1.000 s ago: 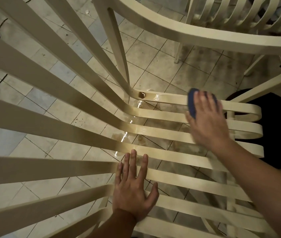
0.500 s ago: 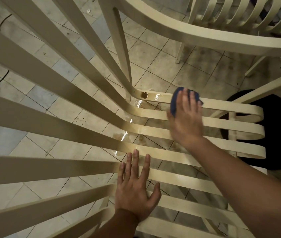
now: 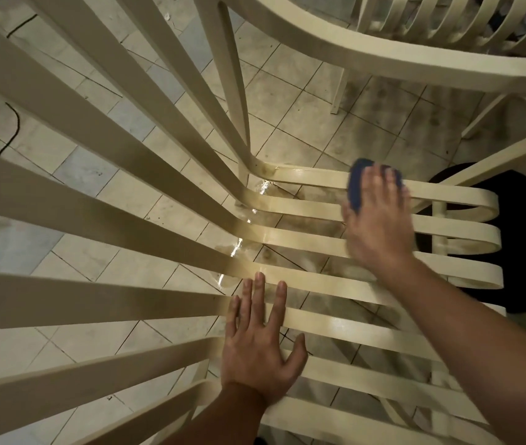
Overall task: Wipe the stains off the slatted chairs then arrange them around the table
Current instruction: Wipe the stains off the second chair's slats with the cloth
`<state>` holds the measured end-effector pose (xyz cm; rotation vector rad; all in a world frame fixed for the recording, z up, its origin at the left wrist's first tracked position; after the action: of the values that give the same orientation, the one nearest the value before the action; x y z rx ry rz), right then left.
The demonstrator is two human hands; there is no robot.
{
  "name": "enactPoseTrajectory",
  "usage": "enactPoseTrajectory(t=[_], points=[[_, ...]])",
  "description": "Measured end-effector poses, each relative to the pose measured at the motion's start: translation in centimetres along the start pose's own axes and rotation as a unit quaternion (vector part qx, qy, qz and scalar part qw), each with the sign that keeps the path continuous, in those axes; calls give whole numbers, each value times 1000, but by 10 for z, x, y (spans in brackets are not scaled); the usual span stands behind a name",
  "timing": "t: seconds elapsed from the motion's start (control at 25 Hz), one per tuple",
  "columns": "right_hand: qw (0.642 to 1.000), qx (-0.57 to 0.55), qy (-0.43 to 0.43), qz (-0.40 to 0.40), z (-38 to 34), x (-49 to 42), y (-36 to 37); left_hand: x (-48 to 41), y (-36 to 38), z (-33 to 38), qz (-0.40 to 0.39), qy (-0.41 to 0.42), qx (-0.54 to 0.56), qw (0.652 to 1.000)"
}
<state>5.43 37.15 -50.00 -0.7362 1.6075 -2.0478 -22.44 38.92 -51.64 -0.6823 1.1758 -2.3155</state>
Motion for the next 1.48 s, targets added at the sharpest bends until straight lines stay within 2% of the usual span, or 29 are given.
enactPoseTrajectory(t=[0.12,0.2,0.28,0.4,0.6,0.92,1.08,1.48], points=[[997,10,80,-13,70,10,6,-1,1,0,4,2,3,1000],[994,8,104,-18,67,11,7,-1,1,-1,4,3,9,1000],[998,2,65,-4,35,6,3,0,0,-1,8,4,10,1000],[998,-27,-57,-31,-2,1,-1,2,0,0,9,8,11,1000],[993,-39,-111,-22,31,4,3,0,-1,1,14,16,9,1000],[999,-30,31,-31,87,5,5,-1,3,1,12,15,11,1000],[996,-34,54,-67,59,-4,-2,-1,0,2,19,18,17,1000],[993,-80,-52,-75,-90,-15,-17,-2,2,0,24,13,5,1000]])
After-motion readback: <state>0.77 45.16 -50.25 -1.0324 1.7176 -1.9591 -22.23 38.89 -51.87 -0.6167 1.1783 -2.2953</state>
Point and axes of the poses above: each hand's wrist, its own x-axis away from the middle knuckle, its own y-axis out of the palm, z = x × y, the point moved 7 cm from there along -x, towards the middle knuckle, and after that the axes turned 15 degrees about x, right-handed, at the moved point
